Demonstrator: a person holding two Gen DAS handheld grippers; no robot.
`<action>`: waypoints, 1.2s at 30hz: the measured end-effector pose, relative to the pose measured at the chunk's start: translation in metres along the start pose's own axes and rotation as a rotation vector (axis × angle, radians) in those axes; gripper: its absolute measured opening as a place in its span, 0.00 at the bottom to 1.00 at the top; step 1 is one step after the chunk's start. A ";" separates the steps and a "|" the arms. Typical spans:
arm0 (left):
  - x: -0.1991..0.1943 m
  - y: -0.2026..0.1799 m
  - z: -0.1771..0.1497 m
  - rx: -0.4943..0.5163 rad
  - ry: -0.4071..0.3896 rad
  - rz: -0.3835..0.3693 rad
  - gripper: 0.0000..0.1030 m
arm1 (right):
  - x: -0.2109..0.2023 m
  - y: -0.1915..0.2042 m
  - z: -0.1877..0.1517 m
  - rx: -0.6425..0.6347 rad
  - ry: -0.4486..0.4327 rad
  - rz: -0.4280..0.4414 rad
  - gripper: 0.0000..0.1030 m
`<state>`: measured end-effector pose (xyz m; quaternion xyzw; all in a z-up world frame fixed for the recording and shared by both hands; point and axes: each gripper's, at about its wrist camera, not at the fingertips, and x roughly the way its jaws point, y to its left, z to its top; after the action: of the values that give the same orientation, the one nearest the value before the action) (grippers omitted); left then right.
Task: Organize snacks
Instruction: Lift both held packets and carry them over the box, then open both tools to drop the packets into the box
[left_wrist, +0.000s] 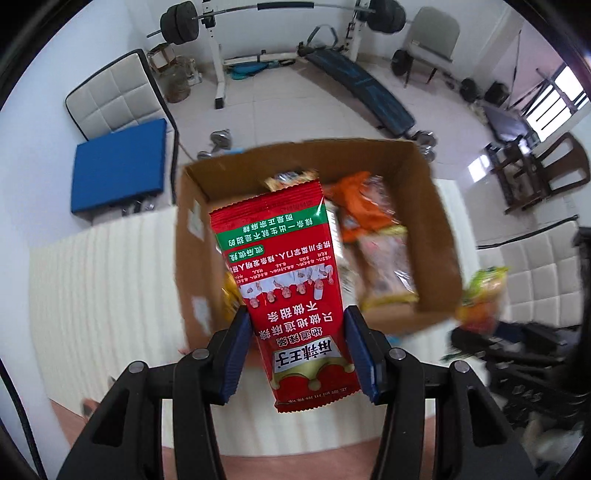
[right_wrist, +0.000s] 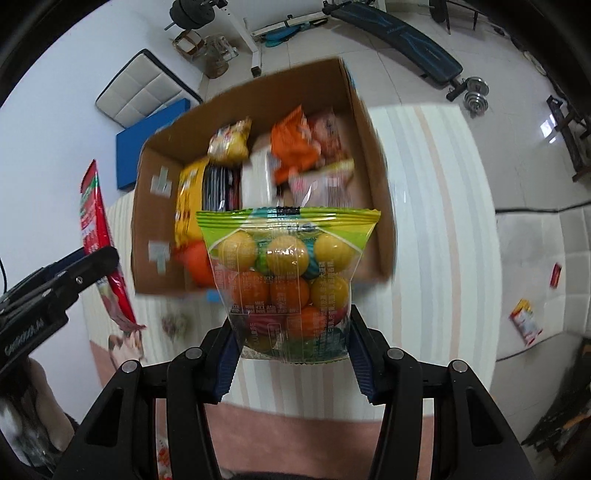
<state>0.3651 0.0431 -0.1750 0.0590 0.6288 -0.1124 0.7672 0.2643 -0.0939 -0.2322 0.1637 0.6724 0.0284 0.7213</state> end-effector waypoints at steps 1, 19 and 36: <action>0.006 0.006 0.009 -0.001 0.011 0.014 0.47 | 0.000 -0.001 0.014 0.002 0.004 -0.018 0.54; 0.127 0.060 0.069 -0.023 0.299 0.144 0.49 | 0.064 -0.033 0.056 0.098 0.179 -0.114 0.62; 0.089 0.064 0.057 -0.105 0.195 0.069 0.83 | 0.036 -0.001 0.048 0.028 0.088 -0.158 0.89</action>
<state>0.4512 0.0828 -0.2535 0.0509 0.7032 -0.0465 0.7076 0.3143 -0.0949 -0.2648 0.1188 0.7144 -0.0309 0.6889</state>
